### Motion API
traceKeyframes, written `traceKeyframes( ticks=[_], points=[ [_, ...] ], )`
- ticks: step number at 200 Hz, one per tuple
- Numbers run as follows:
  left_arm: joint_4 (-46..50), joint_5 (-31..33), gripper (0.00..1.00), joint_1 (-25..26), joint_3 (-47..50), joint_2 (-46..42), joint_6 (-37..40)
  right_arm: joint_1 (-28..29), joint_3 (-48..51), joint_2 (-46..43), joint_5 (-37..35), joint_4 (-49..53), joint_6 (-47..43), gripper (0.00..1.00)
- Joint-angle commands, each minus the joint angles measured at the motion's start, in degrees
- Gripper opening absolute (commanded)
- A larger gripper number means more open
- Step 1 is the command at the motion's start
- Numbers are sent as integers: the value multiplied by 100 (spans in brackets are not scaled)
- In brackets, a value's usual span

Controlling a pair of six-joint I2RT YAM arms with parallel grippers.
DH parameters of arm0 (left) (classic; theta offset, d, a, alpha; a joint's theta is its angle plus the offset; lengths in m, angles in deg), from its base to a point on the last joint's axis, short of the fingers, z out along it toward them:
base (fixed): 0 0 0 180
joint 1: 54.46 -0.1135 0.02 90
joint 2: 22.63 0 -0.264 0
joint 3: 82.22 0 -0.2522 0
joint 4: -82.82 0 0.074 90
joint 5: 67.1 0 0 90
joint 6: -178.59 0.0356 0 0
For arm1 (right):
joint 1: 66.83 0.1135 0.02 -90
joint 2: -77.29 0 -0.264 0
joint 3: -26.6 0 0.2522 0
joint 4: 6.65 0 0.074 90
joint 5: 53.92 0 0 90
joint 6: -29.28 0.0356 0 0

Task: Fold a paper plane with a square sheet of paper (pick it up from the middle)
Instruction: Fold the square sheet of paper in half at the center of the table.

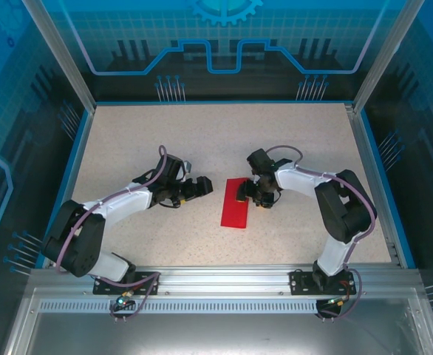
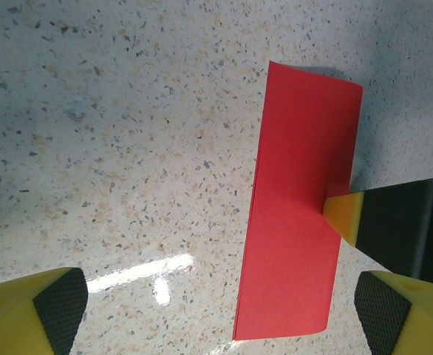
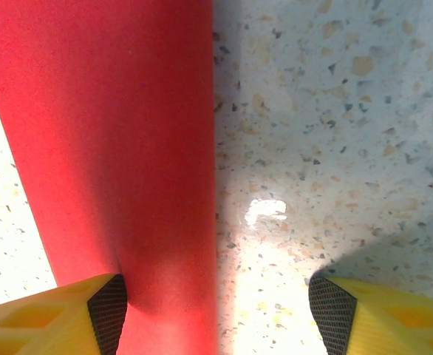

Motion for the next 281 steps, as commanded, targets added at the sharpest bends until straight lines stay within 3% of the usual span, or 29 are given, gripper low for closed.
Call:
traceKeyframes(
  ticks=[1,97,158,231,281],
  points=[
    [-43,-40,97,42,-164,50,56,124,58,386,-163,103,38,72],
    [-40,-73,96,42,-124,60,91,155,61,582,-254,106,148,73],
    [-32,-164,95,51,-169,126,113,142,-70,582,-327,329,-428,73],
    [2,-192,93,91,-226,118,79,155,151,537,-488,118,99,73],
    [-4,-209,92,119,-234,129,101,155,140,616,-409,72,-81,73]
  ],
)
